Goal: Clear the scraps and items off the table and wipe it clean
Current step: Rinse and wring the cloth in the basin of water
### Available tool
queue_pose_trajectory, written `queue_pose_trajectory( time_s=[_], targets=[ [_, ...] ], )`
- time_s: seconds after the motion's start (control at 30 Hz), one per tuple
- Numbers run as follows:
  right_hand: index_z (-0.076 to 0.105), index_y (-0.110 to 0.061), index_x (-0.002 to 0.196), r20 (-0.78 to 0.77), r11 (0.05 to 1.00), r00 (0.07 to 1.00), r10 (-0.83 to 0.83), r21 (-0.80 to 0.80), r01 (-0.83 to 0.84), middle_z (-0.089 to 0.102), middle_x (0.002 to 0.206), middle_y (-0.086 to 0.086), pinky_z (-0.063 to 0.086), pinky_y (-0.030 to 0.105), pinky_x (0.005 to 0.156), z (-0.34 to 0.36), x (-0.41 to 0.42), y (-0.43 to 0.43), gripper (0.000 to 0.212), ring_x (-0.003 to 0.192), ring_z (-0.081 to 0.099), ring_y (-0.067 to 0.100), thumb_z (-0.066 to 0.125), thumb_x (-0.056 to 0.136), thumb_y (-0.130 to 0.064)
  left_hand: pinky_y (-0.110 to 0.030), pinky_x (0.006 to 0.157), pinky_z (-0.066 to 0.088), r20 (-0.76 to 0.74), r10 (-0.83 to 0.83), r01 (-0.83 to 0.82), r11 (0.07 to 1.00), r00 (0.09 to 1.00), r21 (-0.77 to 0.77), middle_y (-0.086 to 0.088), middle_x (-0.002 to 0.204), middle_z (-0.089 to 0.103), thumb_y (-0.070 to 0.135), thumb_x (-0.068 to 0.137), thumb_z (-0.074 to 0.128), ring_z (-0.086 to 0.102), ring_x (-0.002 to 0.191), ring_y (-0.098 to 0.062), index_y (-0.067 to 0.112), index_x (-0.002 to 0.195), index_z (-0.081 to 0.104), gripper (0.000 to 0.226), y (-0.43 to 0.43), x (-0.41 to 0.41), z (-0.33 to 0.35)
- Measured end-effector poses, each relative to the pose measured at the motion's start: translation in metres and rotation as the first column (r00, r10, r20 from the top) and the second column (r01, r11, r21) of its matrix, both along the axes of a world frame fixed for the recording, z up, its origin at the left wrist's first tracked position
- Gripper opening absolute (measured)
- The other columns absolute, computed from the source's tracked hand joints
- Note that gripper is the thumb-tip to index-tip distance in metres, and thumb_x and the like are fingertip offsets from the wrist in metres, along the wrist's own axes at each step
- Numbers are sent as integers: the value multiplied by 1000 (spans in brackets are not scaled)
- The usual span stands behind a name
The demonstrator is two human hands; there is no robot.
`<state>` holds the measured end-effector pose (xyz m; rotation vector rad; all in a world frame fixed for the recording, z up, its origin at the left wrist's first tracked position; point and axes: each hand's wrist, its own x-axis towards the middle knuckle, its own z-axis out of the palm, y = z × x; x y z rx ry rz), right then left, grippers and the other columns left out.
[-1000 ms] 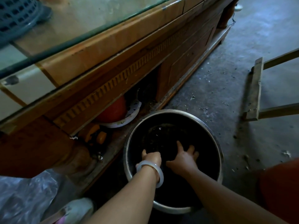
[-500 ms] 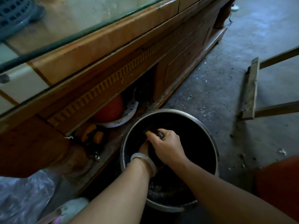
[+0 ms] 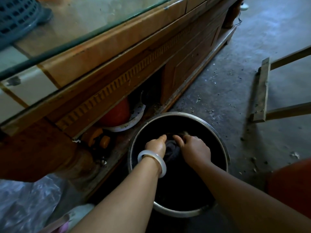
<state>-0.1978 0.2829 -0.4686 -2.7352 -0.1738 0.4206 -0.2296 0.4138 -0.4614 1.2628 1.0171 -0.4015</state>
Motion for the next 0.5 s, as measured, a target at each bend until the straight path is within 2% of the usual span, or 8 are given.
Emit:
queue_pose_trajectory(
  time_s=[0.07,0.13,0.2,0.27,0.33,0.4,0.43,0.5],
  targets=[
    [50,-29,139,-143,999,989,-33,-39,27,50,135,15,42,42,96,-7,-2,-7,59,127,45,35,36,95,-67,-30,89,36,-27,-31,33,996,999,78,-11,135,48,32,98,47,48,120,-30,8,135,44,44,4,-5,0],
    [26,-37,153,-248,996,969,-16,-93,-8,29,150,16,31,50,109,-15,-10,-12,68,139,26,37,41,94,-67,-29,101,30,-49,55,-52,996,997,68,-15,149,31,23,101,40,36,133,-28,4,144,26,49,4,-5,-9],
    [9,-41,155,-327,989,945,15,-134,-62,13,155,17,25,54,112,-23,-21,-9,80,142,15,39,54,91,-61,-25,110,19,-33,190,-188,981,981,41,-20,153,20,16,103,31,22,140,-27,-4,144,17,48,0,-12,-2],
    [18,-37,154,-376,998,926,8,-60,-33,24,150,17,39,49,109,-29,-28,-1,80,136,32,37,66,90,-44,-32,111,20,-104,220,-226,973,970,-47,-19,152,22,20,102,35,23,140,-29,4,148,11,54,-7,-21,-7],
    [44,-25,142,-406,981,914,-16,172,94,55,122,6,54,36,93,-27,-30,8,60,112,58,23,71,89,-24,-45,110,27,-139,133,-143,988,981,-62,-17,152,24,39,97,45,29,136,-36,16,150,11,67,-13,-23,-9],
    [61,-25,115,-448,899,894,-8,389,203,60,88,-7,56,27,74,-14,-32,20,32,85,63,11,72,86,-18,-54,106,32,-159,121,-140,983,980,-119,-17,147,34,60,89,44,37,130,-40,18,146,28,73,-11,-23,-12],
    [63,-24,99,-460,850,888,6,470,238,63,82,-5,57,30,72,-7,-32,26,19,79,64,11,73,83,-20,-56,102,35,-178,139,-166,976,974,-144,-18,140,43,66,85,43,44,123,-42,16,140,39,74,-6,-22,-14],
    [67,-19,85,-468,738,883,31,606,296,70,78,2,60,38,71,9,-34,36,9,76,69,17,73,78,-21,-55,91,43,-193,215,-269,907,957,-323,-20,119,56,73,81,40,53,106,-42,14,119,56,72,2,-24,-6]
  ],
)
